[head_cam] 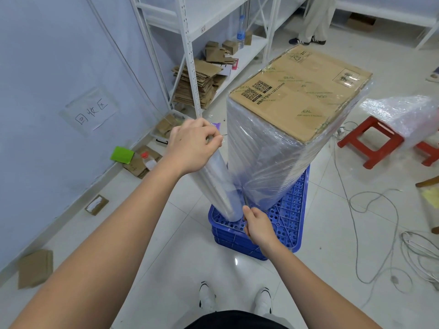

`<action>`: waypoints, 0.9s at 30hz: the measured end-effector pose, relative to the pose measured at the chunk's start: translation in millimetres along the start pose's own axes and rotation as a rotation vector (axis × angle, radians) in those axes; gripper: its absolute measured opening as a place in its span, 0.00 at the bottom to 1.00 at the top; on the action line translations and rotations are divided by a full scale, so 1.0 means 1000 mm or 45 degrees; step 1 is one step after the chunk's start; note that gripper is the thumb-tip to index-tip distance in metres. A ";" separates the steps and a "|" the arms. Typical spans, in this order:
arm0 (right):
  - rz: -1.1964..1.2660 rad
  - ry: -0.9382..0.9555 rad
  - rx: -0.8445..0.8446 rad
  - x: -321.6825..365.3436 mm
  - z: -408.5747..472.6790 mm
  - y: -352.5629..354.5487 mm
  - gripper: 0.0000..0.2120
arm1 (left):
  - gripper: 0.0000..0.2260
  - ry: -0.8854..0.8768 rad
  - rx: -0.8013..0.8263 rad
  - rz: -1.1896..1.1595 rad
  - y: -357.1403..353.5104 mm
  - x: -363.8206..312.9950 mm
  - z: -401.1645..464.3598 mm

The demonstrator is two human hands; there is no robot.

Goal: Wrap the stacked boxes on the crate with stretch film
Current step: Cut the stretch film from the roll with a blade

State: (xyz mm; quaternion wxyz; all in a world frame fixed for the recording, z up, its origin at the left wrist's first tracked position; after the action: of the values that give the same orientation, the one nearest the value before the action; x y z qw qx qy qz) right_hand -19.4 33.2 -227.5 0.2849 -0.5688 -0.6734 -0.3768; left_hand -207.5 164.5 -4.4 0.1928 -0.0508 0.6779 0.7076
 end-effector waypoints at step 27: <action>-0.126 0.008 -0.037 -0.029 0.013 -0.001 0.19 | 0.10 0.039 -0.026 -0.052 0.005 0.022 -0.008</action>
State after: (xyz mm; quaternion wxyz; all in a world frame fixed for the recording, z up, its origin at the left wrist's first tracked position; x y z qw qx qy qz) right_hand -13.8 28.3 -258.6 0.2599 -0.5377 -0.6942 -0.4018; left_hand -230.6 161.3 -7.8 0.1963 -0.0775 0.6723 0.7095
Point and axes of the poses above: each hand's wrist, its own z-axis towards the middle knuckle, its own y-axis out of the back of the hand, x = y × z, the point moved 9 cm from there along z, towards the middle knuckle, and after that the axes turned 4 degrees about z, right-handed, at the moved point
